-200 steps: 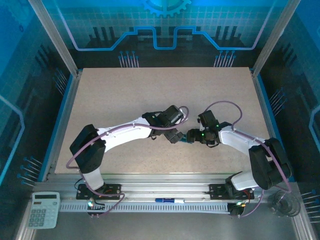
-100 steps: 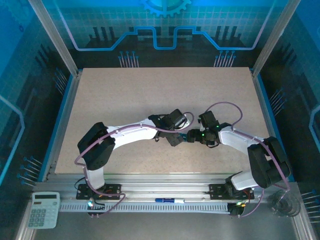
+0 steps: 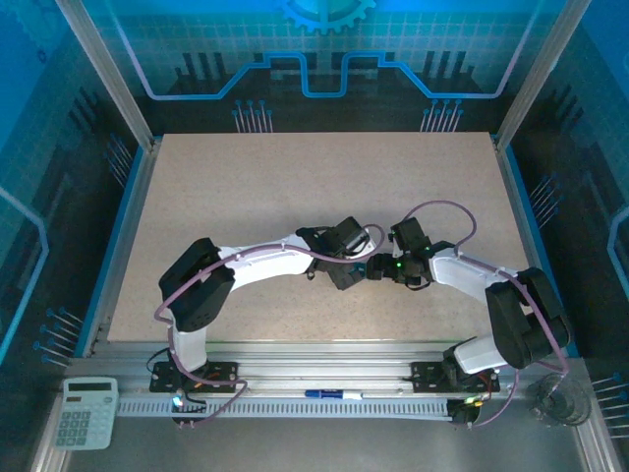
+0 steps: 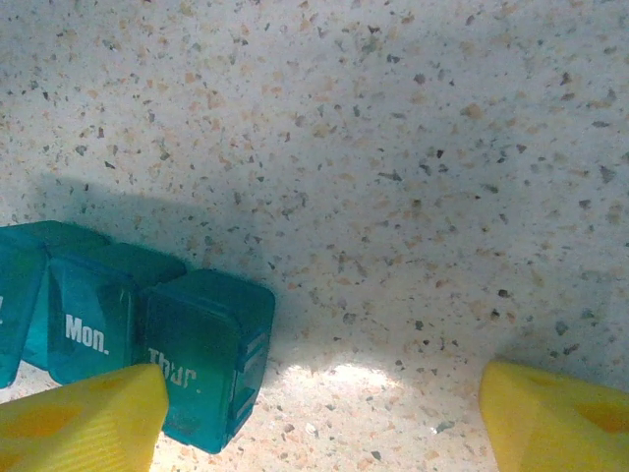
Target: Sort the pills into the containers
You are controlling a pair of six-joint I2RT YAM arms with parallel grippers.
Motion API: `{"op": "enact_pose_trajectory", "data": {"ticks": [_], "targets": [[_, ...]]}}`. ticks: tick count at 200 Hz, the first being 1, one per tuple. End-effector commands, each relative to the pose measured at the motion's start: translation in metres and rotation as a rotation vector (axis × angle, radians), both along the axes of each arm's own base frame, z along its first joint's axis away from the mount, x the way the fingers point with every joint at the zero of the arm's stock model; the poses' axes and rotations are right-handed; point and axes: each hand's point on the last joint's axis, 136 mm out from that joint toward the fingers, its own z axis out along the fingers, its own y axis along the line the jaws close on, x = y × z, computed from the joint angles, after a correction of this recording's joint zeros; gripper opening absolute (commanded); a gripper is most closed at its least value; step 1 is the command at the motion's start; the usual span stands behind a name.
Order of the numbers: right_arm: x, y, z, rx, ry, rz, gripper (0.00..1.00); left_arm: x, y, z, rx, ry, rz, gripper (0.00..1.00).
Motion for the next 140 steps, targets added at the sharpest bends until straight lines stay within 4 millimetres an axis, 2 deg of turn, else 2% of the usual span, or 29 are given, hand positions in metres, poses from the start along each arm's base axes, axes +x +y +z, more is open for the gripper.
{"op": "enact_pose_trajectory", "data": {"ticks": [1, 25, 56, 140], "targets": [[0.006, -0.001, 0.013, 0.023, -0.012, -0.014, 0.84, -0.004, -0.004, -0.005, 0.0, 0.013, -0.028, 0.99], [0.009, -0.001, 0.022, 0.034, -0.031, -0.018, 0.84, -0.004, -0.003, -0.005, -0.001, 0.013, -0.028, 0.99], [0.012, -0.004, 0.024, 0.043, -0.036, -0.031, 0.84, -0.005, -0.004, -0.003, -0.011, 0.014, -0.027, 0.99], [0.007, -0.005, -0.005, 0.044, 0.034, -0.04, 0.83, -0.01, -0.001, 0.002, -0.023, 0.018, -0.034, 0.99]]}}
